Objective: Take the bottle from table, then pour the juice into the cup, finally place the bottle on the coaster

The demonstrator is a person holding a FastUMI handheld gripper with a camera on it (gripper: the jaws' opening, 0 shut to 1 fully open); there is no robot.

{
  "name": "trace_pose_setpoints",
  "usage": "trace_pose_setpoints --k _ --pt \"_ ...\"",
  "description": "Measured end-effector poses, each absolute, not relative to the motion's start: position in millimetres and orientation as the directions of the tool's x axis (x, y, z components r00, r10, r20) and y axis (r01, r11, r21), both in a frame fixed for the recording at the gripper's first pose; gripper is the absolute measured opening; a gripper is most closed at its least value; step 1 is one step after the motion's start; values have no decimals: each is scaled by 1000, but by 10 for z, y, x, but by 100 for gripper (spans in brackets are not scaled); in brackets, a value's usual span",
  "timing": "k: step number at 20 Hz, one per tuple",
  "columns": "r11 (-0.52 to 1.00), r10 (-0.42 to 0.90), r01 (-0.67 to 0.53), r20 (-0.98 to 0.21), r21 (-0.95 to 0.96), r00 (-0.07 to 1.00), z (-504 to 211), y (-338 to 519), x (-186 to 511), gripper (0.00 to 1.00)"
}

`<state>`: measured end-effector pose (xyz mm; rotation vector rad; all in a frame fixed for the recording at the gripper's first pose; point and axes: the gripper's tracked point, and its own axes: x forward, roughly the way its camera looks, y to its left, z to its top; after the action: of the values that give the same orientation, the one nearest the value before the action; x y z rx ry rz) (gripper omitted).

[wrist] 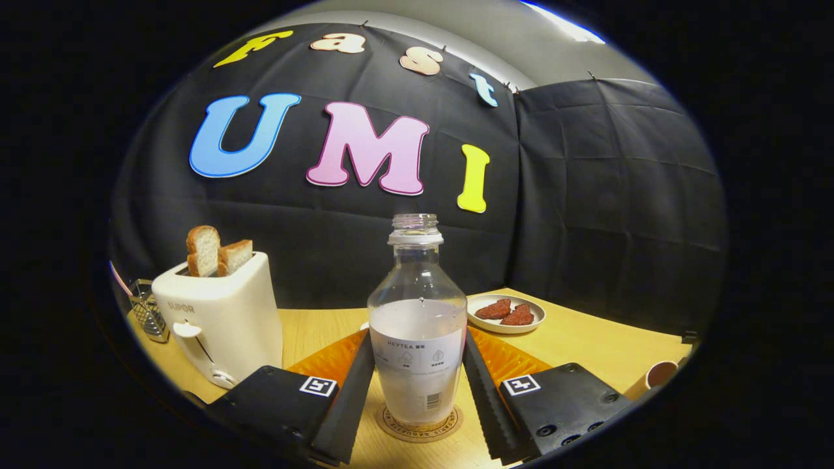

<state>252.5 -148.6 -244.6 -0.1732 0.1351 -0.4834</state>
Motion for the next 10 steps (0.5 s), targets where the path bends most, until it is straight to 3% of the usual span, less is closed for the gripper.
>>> trace_pose_setpoints --k 10 --pt "865 -485 464 -83 -194 870 -2588 -1590 2545 77"
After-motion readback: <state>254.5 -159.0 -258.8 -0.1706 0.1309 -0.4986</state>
